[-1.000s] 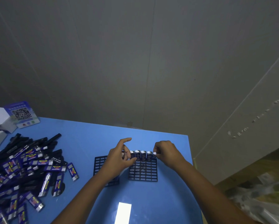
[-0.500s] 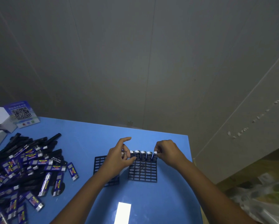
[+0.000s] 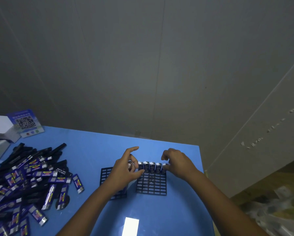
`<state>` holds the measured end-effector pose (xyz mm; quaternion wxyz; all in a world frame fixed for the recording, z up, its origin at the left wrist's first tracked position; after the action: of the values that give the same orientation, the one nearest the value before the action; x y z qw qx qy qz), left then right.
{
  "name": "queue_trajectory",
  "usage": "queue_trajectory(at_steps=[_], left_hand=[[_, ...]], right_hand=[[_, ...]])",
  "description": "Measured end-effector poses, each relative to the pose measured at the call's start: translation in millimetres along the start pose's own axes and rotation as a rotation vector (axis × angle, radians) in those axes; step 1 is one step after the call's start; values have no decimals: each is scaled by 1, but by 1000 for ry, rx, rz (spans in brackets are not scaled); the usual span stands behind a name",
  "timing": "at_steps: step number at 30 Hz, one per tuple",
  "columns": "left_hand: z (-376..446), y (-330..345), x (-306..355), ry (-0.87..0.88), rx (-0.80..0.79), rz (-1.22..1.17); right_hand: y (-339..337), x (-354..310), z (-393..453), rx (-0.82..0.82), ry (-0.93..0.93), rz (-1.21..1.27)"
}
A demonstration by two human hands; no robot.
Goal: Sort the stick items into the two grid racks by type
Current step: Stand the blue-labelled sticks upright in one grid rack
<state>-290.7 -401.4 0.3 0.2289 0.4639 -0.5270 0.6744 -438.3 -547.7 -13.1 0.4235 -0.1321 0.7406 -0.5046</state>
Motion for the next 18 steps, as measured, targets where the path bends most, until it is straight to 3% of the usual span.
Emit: queue_trajectory(at_steps=[3, 7, 18], left_hand=[[0, 0, -1, -11, -13, -44], [-1, 1, 1, -30, -46, -80], [-3, -2, 7, -60, -91, -60]], right_hand=[[-18, -28, -2, 103, -78, 191], [-20, -74, -5, 17, -198, 505], [0, -108, -4, -107, -239, 496]])
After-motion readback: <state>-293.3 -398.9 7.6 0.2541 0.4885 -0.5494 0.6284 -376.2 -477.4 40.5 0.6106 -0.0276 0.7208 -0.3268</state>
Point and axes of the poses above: each hand's wrist, its own z-axis towards the middle knuckle, its own y-axis out of the palm, x = y × z, the point moved 7 cm from there along z, towards the middle knuckle, and after that the axes turned 7 degrees about z, right-handed, at the moved point
